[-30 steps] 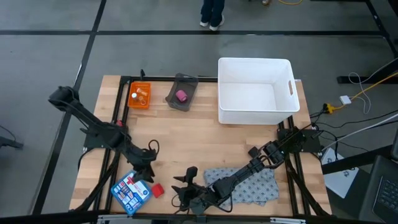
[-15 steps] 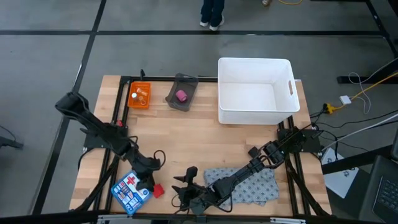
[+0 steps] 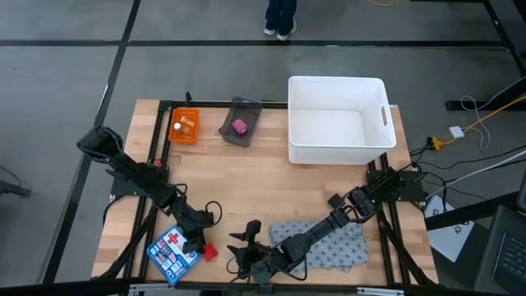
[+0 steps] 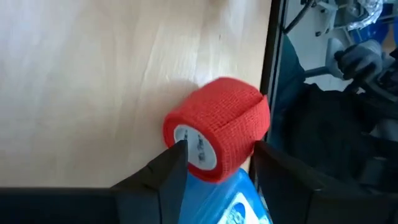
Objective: Pick & place medical supplies in basket/bin
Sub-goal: Put the red bandage into the black bin
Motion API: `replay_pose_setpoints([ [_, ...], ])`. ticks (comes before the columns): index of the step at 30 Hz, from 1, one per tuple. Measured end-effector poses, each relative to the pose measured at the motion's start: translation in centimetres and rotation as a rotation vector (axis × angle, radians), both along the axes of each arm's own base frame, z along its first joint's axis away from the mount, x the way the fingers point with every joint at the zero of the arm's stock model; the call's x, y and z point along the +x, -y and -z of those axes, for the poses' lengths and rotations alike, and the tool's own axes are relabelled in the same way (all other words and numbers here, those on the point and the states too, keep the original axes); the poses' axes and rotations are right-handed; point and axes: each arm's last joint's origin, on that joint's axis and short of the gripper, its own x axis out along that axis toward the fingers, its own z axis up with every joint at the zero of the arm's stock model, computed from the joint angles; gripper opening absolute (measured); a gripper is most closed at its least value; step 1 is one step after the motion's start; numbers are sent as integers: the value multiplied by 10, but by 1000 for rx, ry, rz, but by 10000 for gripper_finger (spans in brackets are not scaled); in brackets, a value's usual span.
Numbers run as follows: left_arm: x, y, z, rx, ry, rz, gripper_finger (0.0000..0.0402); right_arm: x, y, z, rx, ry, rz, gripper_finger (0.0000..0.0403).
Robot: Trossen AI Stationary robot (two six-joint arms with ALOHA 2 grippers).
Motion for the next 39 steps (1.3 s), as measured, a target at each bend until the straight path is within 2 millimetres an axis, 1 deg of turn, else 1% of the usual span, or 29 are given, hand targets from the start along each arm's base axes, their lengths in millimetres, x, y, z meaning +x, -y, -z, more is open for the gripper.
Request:
replay_pose_setpoints([
  [2, 1, 0, 0, 30, 35, 4, 174, 0, 0, 0, 3, 0, 1, 201],
  [4, 1, -1, -1, 50, 70, 19, 160, 0, 0, 0, 4, 1, 2, 201],
  [10, 2, 1, -4, 49, 128, 44, 87, 0, 0, 0, 3, -2, 2, 201],
  [15, 5, 3, -10, 50, 238, 80, 34, 0, 0, 0, 4, -2, 3, 201],
  [18, 5, 1, -16, 57, 296, 93, 20, 0, 0, 1, 9, -3, 6, 201],
  [22, 2, -8, -26, 97, 338, 83, 18, 0, 1, 1, 14, -3, 9, 201],
  [26, -5, -26, -41, 187, 388, 58, 19, 0, 1, 1, 16, -2, 11, 201],
  [33, -18, -76, -68, 442, 544, -77, 19, 3, 5, 1, 20, 0, 22, 201],
  [37, -24, -104, -85, 619, 679, -186, 19, 4, 8, 1, 38, 6, 34, 201],
  [39, -27, -117, -92, 704, 715, -249, 19, 5, 8, 1, 41, 6, 34, 201],
])
